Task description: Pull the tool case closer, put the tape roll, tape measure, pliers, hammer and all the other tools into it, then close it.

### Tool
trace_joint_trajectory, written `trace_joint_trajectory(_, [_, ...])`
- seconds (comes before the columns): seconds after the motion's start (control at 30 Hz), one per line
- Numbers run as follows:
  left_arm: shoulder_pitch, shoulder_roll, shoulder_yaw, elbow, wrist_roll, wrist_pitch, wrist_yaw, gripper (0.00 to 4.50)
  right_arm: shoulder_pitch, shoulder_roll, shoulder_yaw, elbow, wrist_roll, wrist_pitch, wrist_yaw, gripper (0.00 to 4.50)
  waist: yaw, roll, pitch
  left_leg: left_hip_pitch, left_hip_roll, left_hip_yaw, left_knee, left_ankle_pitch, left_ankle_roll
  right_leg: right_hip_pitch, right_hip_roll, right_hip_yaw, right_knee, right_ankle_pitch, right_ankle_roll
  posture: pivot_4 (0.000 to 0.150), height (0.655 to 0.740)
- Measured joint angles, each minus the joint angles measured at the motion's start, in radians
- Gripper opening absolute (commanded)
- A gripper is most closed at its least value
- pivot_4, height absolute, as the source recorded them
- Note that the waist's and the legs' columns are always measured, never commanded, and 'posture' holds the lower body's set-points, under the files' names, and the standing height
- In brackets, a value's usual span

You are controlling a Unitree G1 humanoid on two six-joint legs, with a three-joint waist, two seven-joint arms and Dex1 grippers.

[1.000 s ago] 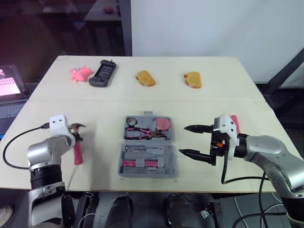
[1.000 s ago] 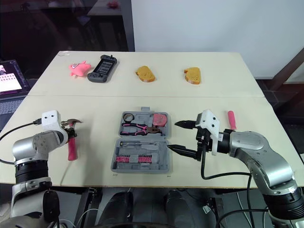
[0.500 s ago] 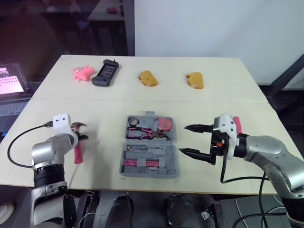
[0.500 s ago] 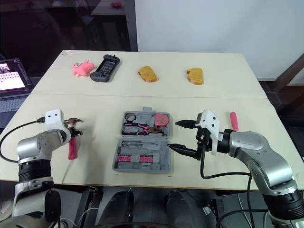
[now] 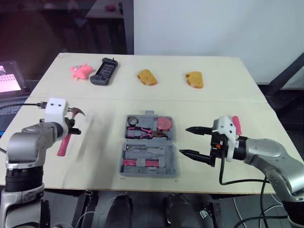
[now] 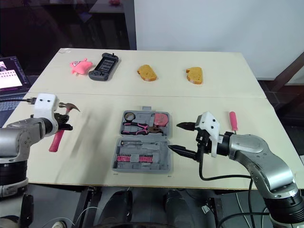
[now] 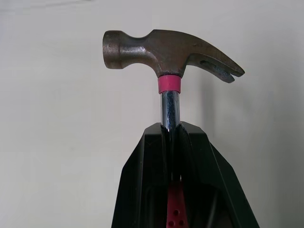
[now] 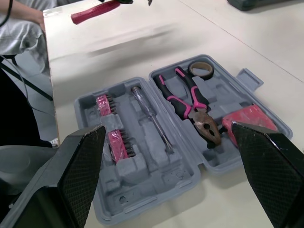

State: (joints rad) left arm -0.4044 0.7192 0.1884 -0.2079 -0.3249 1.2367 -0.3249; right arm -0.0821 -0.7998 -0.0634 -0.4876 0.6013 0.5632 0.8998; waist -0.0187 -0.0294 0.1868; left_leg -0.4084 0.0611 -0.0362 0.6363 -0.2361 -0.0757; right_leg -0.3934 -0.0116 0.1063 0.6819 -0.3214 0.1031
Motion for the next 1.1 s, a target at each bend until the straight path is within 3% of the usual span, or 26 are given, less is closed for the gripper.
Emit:
trace_joint_trajectory(0.23, [-0.021,0.228,-0.305,-0.125,-0.108,-0.186,-0.483,0.05,0.043,-0.003,-0.032,-0.002,-0.014,0.001,-0.032,4.5,-0.001,-0.001,0.002,0.0,0.0,0.001,-0.003,0.0,0.0,-0.001,0.0,0.001,-0.001,0.0,-0.001,0.15,0.74])
trace_joint_trajectory(0.47, [-0.216,0.233,-0.544,-0.108,-0.092,-0.303,-0.771,0.05,0.103,-0.008,-0.069,-0.002,-0.041,-0.006,-0.04,4.5,0.0,-0.001,0.002,0.0,0.0,0.002,-0.002,0.0,0.0,-0.002,0.0,0.001,-0.001,0.0,0.0,0.15,0.74])
trace_joint_trajectory(0.7, [-0.37,0.125,-0.776,-0.071,-0.004,-0.332,-0.896,0.05,0.175,0.001,-0.103,-0.027,-0.073,-0.019,-0.086,4.5,-0.001,-0.001,0.002,-0.001,0.0,0.001,-0.002,0.0,0.0,-0.002,0.002,0.002,-0.001,0.0,0.0,0.15,0.74])
trace_joint_trajectory(1.1, [-0.589,-0.107,-1.011,-0.018,0.142,-0.163,-0.845,0.05,0.262,0.017,-0.144,-0.089,-0.075,-0.02,-0.127,4.5,-0.001,0.0,0.002,-0.001,0.0,0.001,0.0,0.0,0.0,-0.001,0.001,0.002,-0.001,0.0,0.0,0.15,0.74])
